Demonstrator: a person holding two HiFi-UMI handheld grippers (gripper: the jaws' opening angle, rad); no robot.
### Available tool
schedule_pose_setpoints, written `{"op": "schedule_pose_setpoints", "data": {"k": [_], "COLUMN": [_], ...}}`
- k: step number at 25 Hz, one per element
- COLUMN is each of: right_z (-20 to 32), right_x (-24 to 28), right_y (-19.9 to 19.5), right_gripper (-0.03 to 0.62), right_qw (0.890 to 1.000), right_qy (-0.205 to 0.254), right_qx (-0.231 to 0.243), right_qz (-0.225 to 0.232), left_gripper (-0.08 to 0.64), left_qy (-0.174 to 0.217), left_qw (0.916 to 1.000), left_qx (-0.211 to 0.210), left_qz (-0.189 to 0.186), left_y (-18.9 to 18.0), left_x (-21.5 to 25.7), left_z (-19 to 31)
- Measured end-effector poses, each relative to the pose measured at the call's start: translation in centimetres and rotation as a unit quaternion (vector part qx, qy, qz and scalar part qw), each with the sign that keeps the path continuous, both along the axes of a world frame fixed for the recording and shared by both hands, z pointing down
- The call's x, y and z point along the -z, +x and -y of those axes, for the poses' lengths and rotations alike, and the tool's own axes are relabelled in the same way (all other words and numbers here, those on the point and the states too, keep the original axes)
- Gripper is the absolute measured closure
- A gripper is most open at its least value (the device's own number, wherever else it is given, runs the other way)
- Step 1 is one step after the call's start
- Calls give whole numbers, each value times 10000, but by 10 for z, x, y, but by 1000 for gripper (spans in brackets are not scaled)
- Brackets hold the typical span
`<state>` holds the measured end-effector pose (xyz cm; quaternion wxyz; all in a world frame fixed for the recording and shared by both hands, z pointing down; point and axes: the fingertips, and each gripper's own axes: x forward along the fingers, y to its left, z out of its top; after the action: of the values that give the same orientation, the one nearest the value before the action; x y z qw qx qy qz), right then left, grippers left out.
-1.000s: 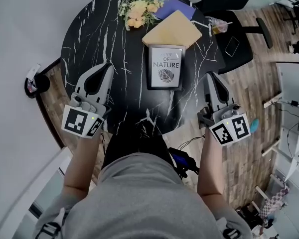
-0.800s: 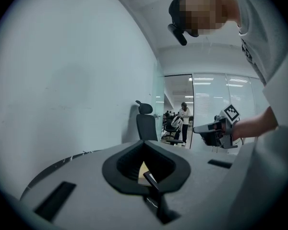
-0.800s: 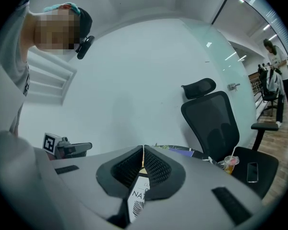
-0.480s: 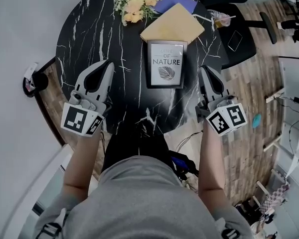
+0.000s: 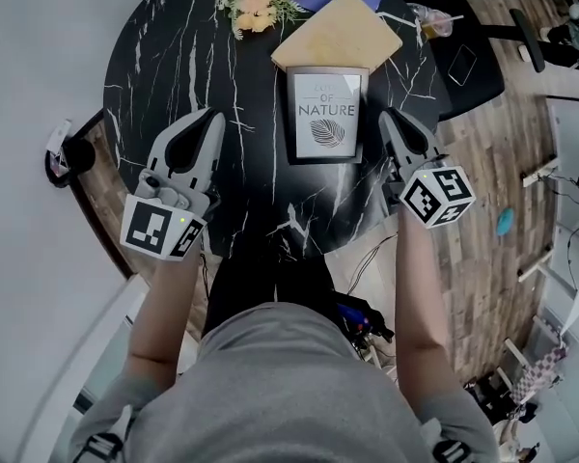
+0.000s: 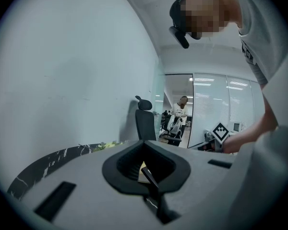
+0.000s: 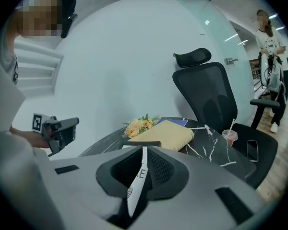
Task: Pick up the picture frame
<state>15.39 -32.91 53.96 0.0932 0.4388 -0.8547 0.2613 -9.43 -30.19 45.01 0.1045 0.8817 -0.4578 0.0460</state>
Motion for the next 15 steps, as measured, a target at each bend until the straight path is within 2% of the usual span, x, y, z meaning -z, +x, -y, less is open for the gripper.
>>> {"op": "schedule_pose_setpoints", "data": {"k": [6,8,9,15], "right_z": [7,8,8,8], "right_x": [-33,-45,-51,-78], "right_y": [-5,-9,-11,-25], "right_gripper": [556,459,430,368], "right_qw": [9992,9981,9973,9907], "right_qy": [-381,-608,-714,-1273], "right_qx": [40,102,135,456], "right_qz": [-124,-76,-51,165], "left_gripper": [554,554,554,554], "left_qy": [6,-6,-11,-59], "left_qw": [10000,10000,10000,9999], "left_qx": [5,-8,-14,-99], "left_qz": [-32,-44,-54,-73], "left_y": [2,3,3,10], "left_x": [-5,-7,-8,-16], "left_z": [8,9,8,3]}}
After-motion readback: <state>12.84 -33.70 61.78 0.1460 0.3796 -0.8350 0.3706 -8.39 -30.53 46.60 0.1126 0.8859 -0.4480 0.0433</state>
